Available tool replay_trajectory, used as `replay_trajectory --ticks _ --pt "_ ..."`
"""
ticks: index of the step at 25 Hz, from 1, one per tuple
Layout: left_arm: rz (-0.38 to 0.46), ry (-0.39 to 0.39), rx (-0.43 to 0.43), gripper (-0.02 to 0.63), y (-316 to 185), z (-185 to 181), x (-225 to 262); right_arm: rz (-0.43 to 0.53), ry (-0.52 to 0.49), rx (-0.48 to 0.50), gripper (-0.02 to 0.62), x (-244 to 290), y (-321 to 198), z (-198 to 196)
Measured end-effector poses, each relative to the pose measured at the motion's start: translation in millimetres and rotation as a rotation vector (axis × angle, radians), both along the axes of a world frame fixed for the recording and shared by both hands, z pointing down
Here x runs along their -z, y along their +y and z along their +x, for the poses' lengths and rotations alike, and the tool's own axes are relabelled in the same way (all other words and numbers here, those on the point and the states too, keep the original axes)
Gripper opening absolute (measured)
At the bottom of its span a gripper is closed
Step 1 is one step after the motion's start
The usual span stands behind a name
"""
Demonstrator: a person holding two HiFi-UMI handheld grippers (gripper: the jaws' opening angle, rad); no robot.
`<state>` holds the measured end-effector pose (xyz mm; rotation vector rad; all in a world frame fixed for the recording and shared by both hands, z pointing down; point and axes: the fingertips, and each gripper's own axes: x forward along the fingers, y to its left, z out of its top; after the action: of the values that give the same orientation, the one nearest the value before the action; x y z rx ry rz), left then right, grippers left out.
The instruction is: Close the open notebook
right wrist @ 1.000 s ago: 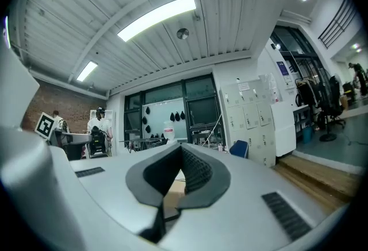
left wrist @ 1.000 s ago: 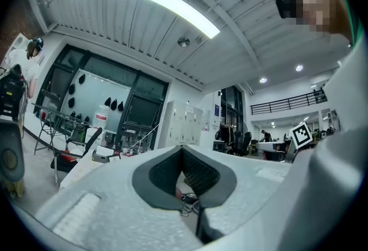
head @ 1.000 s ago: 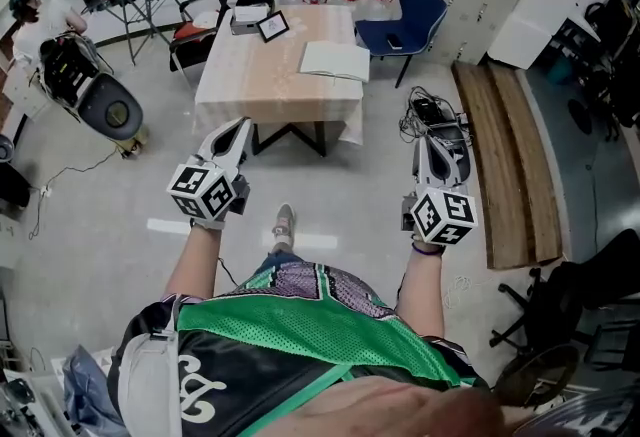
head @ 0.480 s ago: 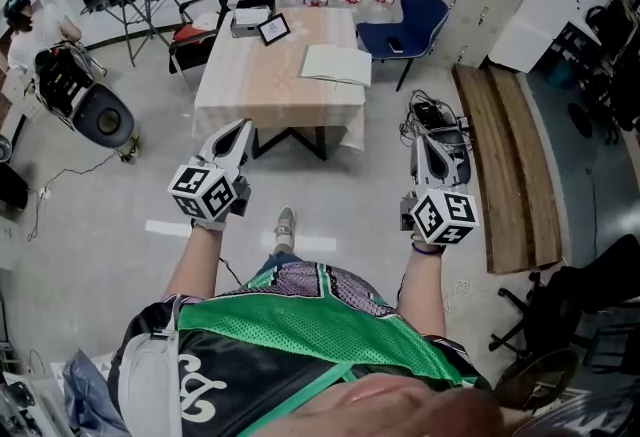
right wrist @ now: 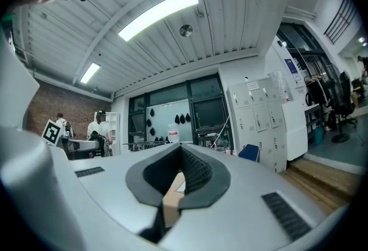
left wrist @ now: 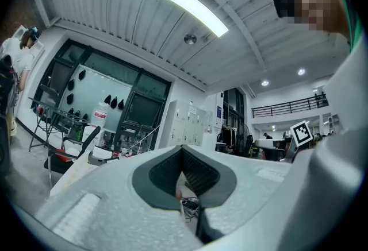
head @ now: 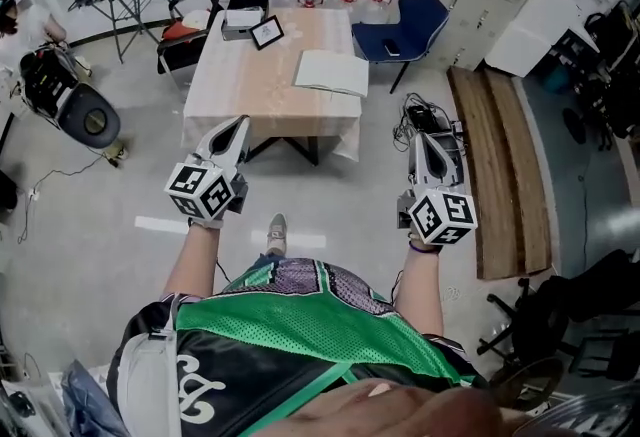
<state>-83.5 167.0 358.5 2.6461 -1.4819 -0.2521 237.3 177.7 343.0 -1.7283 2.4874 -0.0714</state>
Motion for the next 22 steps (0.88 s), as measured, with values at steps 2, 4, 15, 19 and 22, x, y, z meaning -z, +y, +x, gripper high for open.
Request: replay_trajectory --ticks 2,4,15,19,22 --pt "0.000 0.002 0.001 0.015 -19 -3 0 -0.003 0.001 0.000 0.000 1 -19 -3" --pt "0.001 0.003 0.004 0.015 -39 -7 0 -0.006 0.004 0.003 0.000 3 -40 -8" --pt "0.016 -0.043 -0.002 0.015 -154 -40 15 -0.018 0.001 -0.056 0.000 11 -153 -32" --pt "0.013 -0.043 -0.023 0.015 -193 -50 21 0.007 -0.014 -0.031 0.000 20 -185 -52" --pt "0.015 -0.040 -0.041 0.015 -219 -59 25 0.008 -0.013 -0.039 0.000 24 -207 -64"
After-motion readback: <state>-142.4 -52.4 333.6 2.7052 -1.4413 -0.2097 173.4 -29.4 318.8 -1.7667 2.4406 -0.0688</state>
